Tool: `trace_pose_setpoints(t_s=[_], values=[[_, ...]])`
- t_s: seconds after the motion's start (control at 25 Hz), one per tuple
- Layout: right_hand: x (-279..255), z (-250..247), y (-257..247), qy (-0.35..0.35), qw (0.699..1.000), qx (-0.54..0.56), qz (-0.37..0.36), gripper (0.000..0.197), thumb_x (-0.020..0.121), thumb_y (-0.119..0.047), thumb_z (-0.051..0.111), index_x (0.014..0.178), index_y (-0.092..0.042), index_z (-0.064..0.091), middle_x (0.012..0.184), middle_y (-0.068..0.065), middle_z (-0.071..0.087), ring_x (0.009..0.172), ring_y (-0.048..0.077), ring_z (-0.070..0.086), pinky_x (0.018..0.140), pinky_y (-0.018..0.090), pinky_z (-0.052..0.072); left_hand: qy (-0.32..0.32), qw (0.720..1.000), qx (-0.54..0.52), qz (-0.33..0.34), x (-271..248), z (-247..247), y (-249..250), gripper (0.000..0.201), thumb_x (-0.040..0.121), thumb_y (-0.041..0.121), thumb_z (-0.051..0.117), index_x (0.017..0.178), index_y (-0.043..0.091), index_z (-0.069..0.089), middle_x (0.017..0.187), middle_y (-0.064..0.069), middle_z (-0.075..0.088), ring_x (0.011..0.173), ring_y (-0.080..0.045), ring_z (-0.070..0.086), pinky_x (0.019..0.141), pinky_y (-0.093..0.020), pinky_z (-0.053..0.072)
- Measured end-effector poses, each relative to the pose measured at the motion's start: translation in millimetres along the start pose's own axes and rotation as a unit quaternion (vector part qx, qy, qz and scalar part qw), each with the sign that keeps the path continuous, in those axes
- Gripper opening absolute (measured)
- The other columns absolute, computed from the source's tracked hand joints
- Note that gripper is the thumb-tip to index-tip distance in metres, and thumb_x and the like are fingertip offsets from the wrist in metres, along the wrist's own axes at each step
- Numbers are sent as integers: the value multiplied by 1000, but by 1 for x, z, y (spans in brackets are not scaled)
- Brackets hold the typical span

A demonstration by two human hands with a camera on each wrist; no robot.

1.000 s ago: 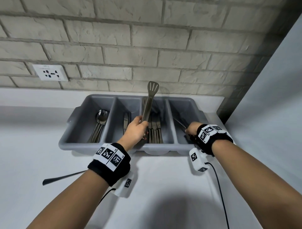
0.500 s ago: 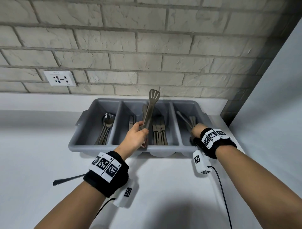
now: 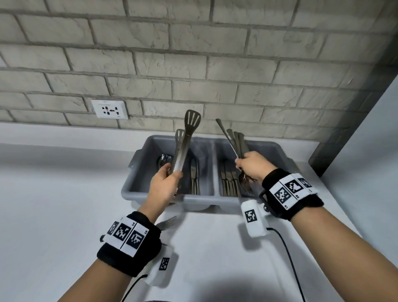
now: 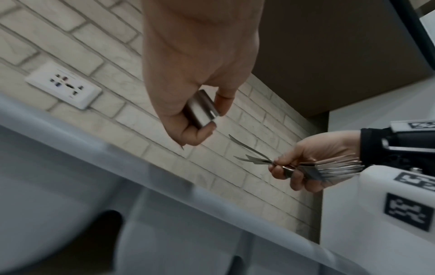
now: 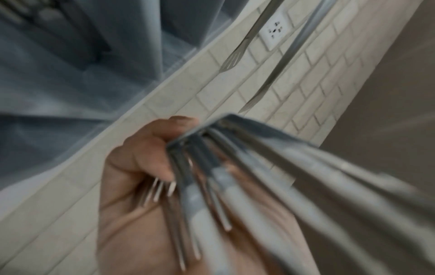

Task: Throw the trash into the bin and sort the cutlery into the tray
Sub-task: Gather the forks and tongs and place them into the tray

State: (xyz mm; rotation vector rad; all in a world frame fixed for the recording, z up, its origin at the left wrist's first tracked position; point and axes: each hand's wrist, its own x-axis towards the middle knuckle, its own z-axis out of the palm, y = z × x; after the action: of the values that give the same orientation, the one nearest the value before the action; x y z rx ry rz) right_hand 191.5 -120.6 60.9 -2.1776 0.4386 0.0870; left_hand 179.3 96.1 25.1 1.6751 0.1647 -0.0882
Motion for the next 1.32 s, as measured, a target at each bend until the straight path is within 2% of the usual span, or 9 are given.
trace_pose_setpoints(t_s=[0.12,0.16,0.48,0.68,0.84,1.0,1.08,1.2,1.32], values=[[-2,27,-12,-19,1000,-7,1,32,93,-16,48,62,-14,48,60,3,47,49,16,42,34,17,36,50,999,11,13,11,-35,-6,11,88,17,50,90,17,61,66,-5,48,55,-20,44,49,-27,34],[-3,34,-17,-22,1000,-14,5,32,94,-16,48,62,-14,47,60,3,46,49,16,42,34,18,36,58,998,13,10,14,-45,-7,10,89,19,50,87,17,60,65,-5,48,56,-22,44,50,-27,34],[0,74,-39,-32,999,-3,24,31,94,-16,47,64,-12,46,58,3,42,44,16,38,36,20,30,83,996,7,-18,42,-84,-15,38,93,29,49,125,9,55,72,1,54,60,-15,48,53,-26,40],[3,93,-48,-34,999,-1,28,27,94,-15,47,67,-11,46,60,3,43,49,15,41,43,25,32,65,998,1,-27,56,-94,-21,41,93,32,48,128,11,53,90,-8,58,58,-19,50,50,-26,40],[-1,106,-49,-41,999,-23,24,17,94,-16,48,80,-7,51,70,2,47,62,16,47,57,24,37,51,998,4,-26,62,-96,-23,42,93,32,48,130,12,51,104,-8,59,60,-18,52,52,-26,42],[-3,116,-43,-57,998,-18,31,30,93,-16,51,63,-14,46,61,1,46,52,15,43,49,24,34,32,999,12,-23,63,-90,-22,43,90,31,53,130,14,50,92,-5,57,64,-21,53,57,-27,44],[-5,118,-37,-65,997,-9,35,31,92,-15,52,62,-15,45,61,2,47,51,15,43,49,26,34,18,1000,9,-20,60,-82,-20,49,89,30,58,133,14,48,97,-12,57,61,-20,51,55,-26,44],[-11,111,-30,-72,997,1,34,21,93,-18,51,73,-11,51,67,4,51,53,16,45,50,27,36,-13,1000,6,7,52,-68,-14,56,88,24,60,139,11,40,94,0,59,63,-15,51,47,-19,46],[-17,98,-22,-62,998,2,32,15,94,-18,50,93,-5,57,79,7,54,66,19,51,61,28,40,-41,999,5,22,43,-56,-7,58,88,20,60,141,11,37,88,8,55,68,-3,52,49,-12,47]])
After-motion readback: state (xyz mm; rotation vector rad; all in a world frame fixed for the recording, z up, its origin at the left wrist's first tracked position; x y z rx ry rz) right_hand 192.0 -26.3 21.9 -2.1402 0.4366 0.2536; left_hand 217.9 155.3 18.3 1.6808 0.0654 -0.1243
